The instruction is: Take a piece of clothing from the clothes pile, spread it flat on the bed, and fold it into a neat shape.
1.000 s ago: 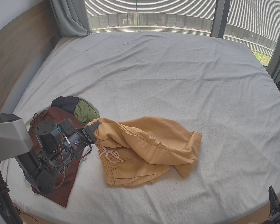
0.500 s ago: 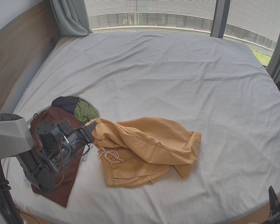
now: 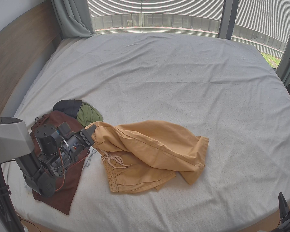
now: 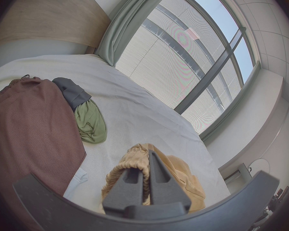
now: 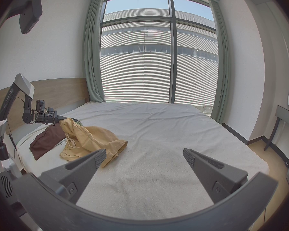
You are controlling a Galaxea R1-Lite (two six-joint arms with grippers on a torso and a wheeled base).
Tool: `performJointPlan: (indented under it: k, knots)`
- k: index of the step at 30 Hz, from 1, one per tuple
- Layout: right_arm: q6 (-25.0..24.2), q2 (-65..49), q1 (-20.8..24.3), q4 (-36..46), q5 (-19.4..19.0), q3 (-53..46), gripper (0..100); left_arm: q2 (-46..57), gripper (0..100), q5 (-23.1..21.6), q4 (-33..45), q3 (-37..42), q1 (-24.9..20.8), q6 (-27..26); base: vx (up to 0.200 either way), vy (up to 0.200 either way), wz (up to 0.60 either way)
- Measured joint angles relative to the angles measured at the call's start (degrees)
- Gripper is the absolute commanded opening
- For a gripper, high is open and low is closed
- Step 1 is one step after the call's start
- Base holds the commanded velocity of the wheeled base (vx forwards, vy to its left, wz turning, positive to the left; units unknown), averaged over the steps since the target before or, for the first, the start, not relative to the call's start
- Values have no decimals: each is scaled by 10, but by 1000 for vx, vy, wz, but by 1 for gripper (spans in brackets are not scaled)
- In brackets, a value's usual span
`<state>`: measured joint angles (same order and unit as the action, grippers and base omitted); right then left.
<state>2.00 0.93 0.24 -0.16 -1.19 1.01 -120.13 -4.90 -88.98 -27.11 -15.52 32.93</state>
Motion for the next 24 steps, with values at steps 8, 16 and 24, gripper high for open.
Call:
performJointPlan:
  k: [8, 16, 24]
  knots:
    - [0, 0, 0, -2, 1, 0, 100, -4, 0, 0, 0, -3, 6, 0, 0, 0, 0]
    - [6, 0, 0, -2, 0, 0, 100, -3, 0, 0, 0, -3, 6, 0, 0, 0, 0]
    - [7, 0, 0, -3, -4, 0, 100, 0, 0, 0, 0, -3, 6, -1, 0, 0, 0]
